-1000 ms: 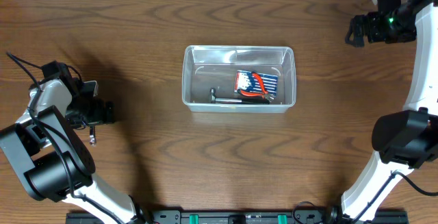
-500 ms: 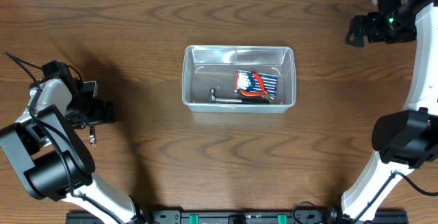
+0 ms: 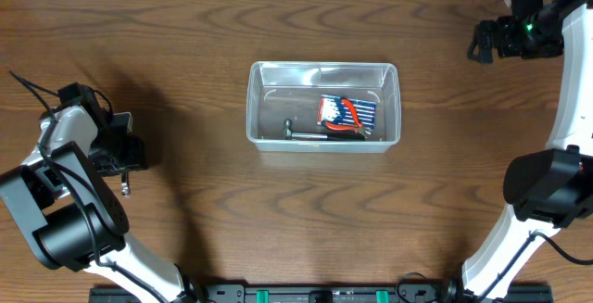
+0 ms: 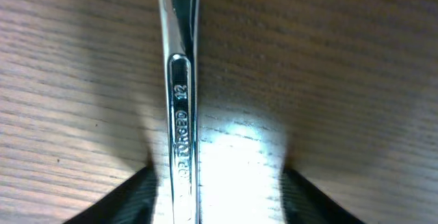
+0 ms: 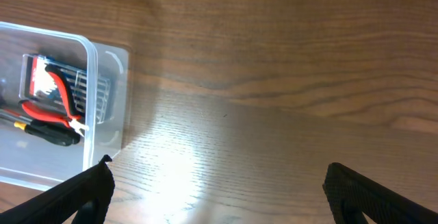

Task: Pack container
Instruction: 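Lower the left gripper and grasp the silver wrench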

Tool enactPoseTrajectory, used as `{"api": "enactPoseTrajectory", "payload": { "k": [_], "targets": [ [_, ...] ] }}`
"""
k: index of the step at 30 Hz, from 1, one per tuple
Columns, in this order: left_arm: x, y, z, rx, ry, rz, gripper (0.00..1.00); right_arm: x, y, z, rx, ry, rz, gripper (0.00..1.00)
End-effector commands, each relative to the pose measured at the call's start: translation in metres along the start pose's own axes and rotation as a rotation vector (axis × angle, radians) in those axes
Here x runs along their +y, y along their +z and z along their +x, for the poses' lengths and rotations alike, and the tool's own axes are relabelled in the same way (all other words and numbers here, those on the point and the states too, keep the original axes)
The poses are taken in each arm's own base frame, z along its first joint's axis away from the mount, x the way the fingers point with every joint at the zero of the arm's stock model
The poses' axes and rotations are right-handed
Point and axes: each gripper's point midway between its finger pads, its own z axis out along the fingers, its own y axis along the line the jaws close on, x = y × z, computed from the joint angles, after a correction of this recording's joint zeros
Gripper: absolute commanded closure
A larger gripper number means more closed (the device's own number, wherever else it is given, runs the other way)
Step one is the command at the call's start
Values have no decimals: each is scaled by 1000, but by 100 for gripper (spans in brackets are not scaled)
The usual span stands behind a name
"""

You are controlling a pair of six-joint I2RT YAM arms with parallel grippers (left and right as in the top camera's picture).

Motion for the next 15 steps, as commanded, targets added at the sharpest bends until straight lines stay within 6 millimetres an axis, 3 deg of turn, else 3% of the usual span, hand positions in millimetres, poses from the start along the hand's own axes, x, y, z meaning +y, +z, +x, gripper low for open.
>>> {"api": "enactPoseTrajectory", "payload": {
  "k": [1,3,13,15],
  "targets": [
    [9,36,37,176,7,-59,50,-4,4,0,8,32,2,1],
    [9,36,38,179,7,-58,57,-4,4,0,9,35,2,1],
    [9,36,38,179,7,-58,68,-3,4,2,15,36,0,1],
    [8,36,38,179,7,-58,75,-3,4,3,18,37,-1,1]
  ]
}}
